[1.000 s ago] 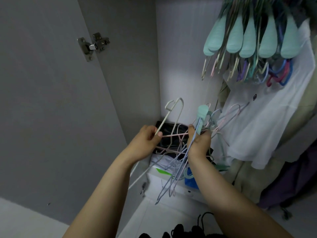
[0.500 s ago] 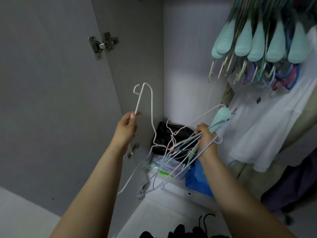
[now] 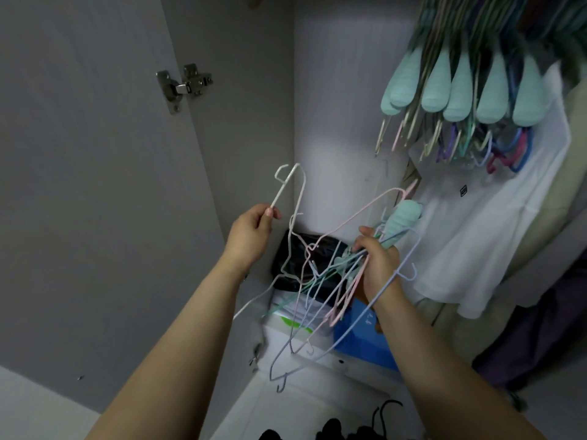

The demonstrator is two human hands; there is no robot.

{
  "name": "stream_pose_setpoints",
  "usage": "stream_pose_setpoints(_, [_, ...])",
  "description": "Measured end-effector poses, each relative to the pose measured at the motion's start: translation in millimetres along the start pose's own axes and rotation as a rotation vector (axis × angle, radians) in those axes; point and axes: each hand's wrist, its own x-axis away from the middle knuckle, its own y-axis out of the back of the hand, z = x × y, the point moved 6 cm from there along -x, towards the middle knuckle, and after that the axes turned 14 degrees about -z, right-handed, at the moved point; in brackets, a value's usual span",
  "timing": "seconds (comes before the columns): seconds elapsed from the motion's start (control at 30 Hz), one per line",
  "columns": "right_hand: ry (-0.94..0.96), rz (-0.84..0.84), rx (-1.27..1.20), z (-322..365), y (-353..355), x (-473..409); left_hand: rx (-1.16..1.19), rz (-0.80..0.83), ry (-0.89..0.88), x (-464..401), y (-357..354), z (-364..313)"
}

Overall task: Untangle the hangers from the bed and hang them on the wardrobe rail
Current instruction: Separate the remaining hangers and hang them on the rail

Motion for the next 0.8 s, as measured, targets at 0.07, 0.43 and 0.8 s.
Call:
stream_pose_setpoints(0.07, [0.017,0.044,0.026,0,-4,7,-0.086,0.022,-0.055,-4,-4,-9])
stream_pose_setpoints(0.43, [0.32,0.349,0.321,4,-26,40,-0.306,0.268,-0.031,-19,-37,-35])
stream_pose_setpoints(0.8, [0.237,0.27,0.499,-13,-3,9,0.137,0.395,0.352,-44,-3,-15])
